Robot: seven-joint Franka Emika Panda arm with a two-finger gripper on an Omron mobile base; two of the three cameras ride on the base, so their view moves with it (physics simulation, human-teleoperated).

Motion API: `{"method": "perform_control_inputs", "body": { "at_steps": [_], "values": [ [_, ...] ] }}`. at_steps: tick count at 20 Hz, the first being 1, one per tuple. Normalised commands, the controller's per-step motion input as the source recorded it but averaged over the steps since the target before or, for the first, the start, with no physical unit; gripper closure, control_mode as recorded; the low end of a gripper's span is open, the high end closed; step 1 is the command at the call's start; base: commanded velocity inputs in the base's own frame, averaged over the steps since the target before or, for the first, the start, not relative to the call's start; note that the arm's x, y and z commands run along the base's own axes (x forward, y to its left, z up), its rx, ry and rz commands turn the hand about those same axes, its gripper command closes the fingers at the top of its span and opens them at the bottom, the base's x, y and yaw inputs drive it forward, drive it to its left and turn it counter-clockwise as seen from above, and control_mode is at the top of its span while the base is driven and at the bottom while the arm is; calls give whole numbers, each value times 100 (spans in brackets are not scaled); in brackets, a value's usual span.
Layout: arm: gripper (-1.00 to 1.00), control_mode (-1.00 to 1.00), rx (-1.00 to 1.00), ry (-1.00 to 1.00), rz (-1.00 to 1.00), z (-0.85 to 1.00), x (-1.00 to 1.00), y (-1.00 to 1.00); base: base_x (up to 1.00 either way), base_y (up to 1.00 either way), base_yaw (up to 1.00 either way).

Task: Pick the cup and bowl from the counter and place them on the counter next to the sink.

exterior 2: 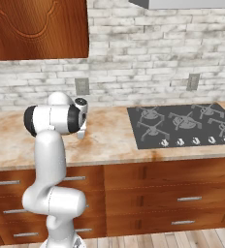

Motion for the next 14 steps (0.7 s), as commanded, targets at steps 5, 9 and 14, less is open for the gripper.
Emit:
{"method": "perform_control_inputs", "body": {
  "at_steps": [5, 9, 14],
  "values": [
    [100, -100, 0, 0, 0, 0, 0, 0, 0, 0, 0],
    [100, -100, -1, 9, 0, 0, 1, 1, 0, 0, 0],
    [100, -100, 0, 4, 7, 11, -9, -31, 0, 0, 0]
  ]
}}
